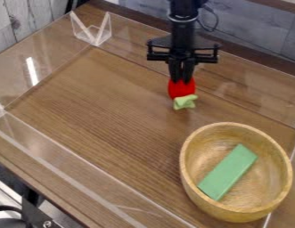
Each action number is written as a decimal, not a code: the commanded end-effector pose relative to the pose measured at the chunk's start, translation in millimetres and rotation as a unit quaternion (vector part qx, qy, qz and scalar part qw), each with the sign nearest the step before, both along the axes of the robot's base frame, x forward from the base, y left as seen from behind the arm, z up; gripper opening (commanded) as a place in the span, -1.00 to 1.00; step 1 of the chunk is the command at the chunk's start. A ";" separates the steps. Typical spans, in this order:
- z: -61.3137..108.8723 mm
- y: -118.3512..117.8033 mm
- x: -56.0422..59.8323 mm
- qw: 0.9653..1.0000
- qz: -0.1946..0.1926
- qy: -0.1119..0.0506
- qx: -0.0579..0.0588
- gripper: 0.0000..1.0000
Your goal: Move the red fruit to the right
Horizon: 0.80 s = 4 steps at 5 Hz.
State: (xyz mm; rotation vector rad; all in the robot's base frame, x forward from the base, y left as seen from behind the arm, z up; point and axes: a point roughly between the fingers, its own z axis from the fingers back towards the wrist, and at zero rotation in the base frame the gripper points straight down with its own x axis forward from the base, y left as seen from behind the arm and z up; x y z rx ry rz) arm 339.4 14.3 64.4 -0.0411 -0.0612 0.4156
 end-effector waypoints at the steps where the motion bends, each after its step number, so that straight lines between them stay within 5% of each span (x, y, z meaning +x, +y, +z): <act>1: 31.9 -0.3 2.4 0.999 -0.020 -0.043 -0.003 -1.00; 2: 38.9 -4.4 0.0 0.998 -0.043 -0.049 -0.006 -1.00; 4: 37.3 -18.5 -5.8 0.998 0.036 -0.057 0.000 -1.00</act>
